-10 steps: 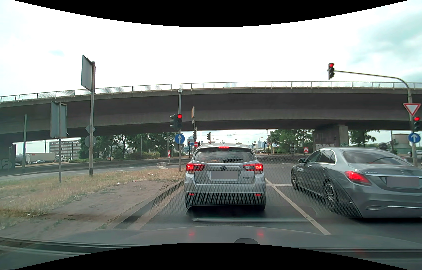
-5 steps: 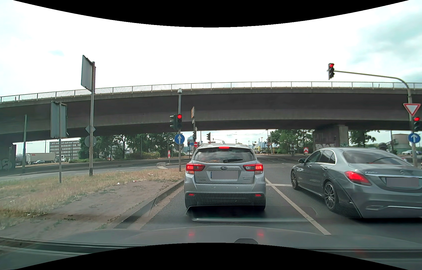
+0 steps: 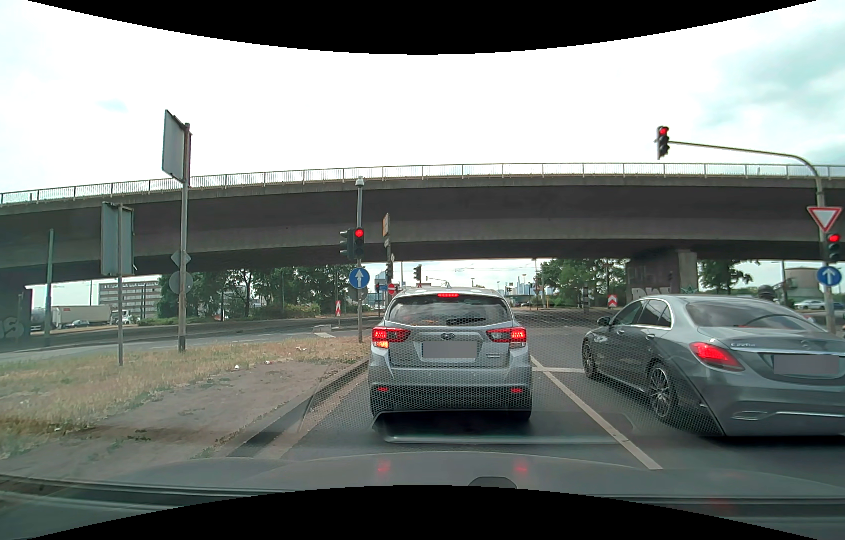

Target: Follow the waypoints while adhering to traffic rules and regulations

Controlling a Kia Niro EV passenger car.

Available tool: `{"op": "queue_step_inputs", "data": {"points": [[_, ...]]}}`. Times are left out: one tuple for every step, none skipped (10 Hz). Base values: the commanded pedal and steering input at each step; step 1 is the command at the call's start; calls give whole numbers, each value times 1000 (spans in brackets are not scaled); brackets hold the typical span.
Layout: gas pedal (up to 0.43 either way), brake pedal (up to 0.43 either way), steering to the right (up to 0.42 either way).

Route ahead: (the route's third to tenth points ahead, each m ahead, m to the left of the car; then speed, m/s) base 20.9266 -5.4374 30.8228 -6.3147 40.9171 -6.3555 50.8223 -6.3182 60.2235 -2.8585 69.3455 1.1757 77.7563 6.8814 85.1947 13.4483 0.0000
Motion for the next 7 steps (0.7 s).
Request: {"op": "queue_step_inputs", "data": {"points": [[0,262,-4],[0,262,-4],[0,256,-4],[0,256,-4],[0,256,-4],[0,256,-4],[0,256,-4]]}}
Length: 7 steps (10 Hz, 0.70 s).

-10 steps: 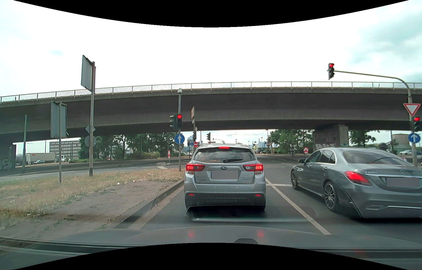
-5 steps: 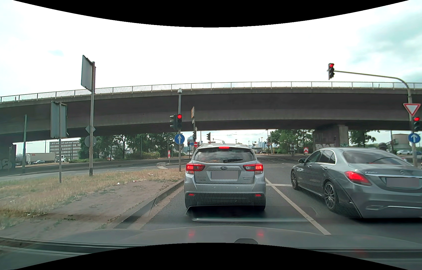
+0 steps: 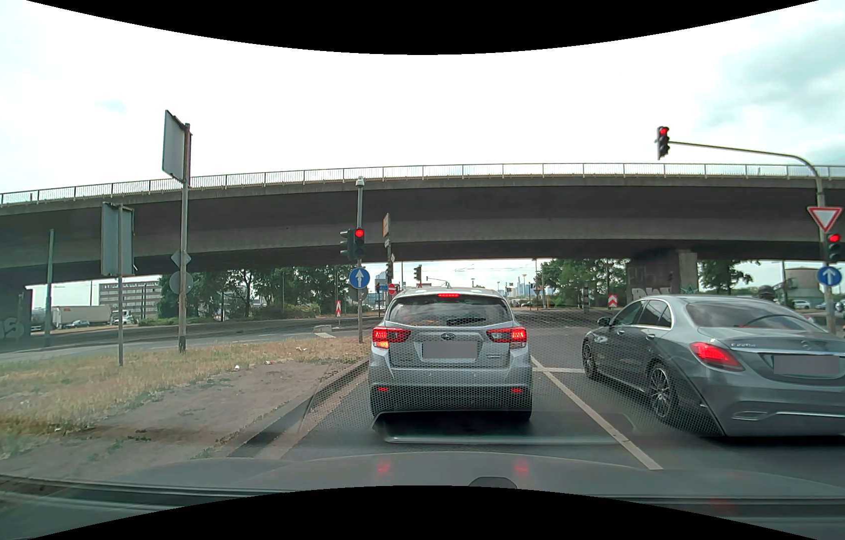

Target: Follow the waypoints while adhering to traffic rules and regulations

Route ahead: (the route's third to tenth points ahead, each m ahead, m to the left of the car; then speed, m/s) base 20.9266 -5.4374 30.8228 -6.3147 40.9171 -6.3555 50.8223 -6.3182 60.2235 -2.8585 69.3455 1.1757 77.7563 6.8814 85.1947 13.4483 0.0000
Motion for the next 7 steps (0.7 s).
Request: {"op": "queue_step_inputs", "data": {"points": [[0,256,-4],[0,262,-4],[0,262,-4],[0,256,-4],[0,262,-4],[0,262,-4],[0,262,-4]]}}
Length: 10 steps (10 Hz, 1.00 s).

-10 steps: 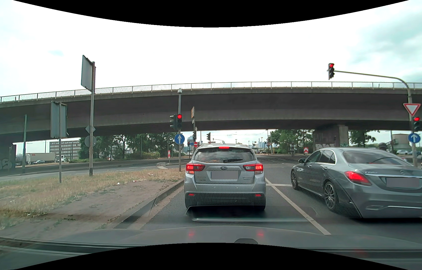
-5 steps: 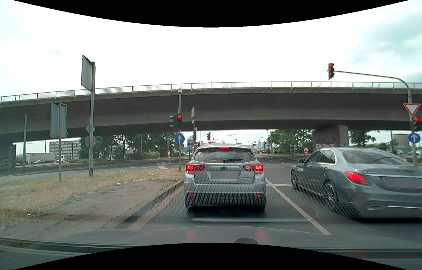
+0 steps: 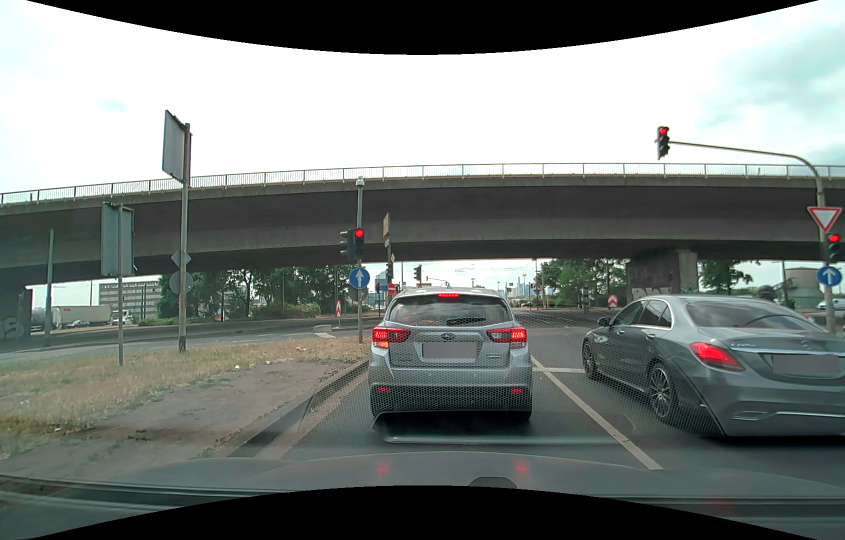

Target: Follow the waypoints while adhering to traffic rules and regulations

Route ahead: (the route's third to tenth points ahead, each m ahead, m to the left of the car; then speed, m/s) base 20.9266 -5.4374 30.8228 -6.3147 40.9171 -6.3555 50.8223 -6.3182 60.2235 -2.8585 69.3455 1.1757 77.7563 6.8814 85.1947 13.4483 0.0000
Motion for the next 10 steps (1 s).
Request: {"op": "queue_step_inputs", "data": {"points": [[0,256,-4],[0,262,-4],[0,262,-4],[0,256,-4],[0,256,-5],[0,256,-4],[0,256,-5],[0,262,-4],[0,256,-5],[0,250,-5]]}}
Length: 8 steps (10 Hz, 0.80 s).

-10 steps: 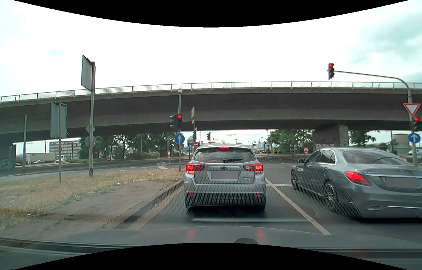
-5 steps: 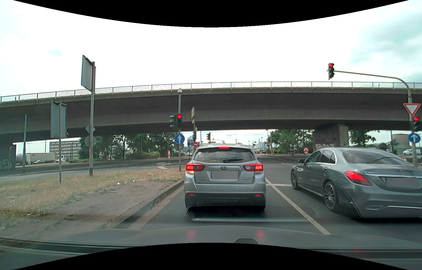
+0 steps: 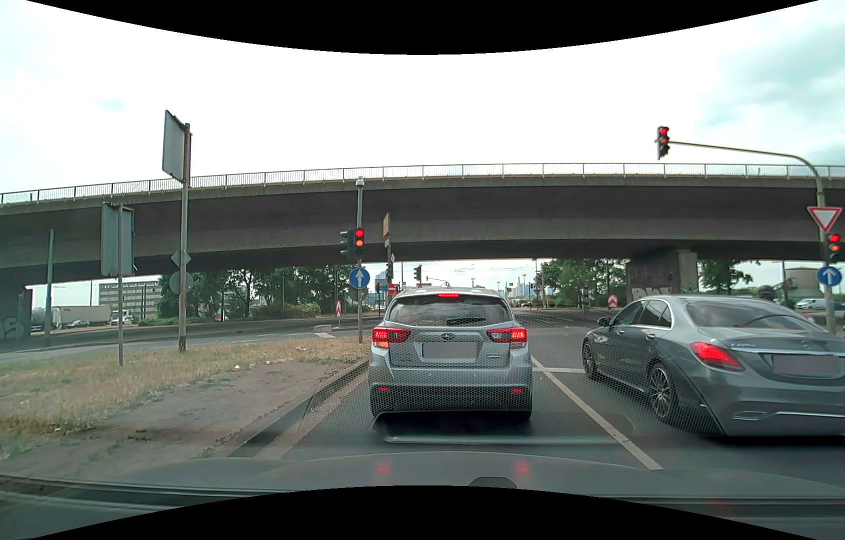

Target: Follow the waypoints while adhering to traffic rules and regulations

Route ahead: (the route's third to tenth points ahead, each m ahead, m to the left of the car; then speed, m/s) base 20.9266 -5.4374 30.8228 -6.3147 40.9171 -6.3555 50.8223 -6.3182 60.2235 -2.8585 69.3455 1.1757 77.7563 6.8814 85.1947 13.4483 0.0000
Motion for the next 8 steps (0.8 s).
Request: {"op": "queue_step_inputs", "data": {"points": [[0,256,-5],[0,256,-5],[0,232,-5],[0,207,-4],[0,177,-4],[0,134,-4],[0,104,-4],[0,91,-5]]}}
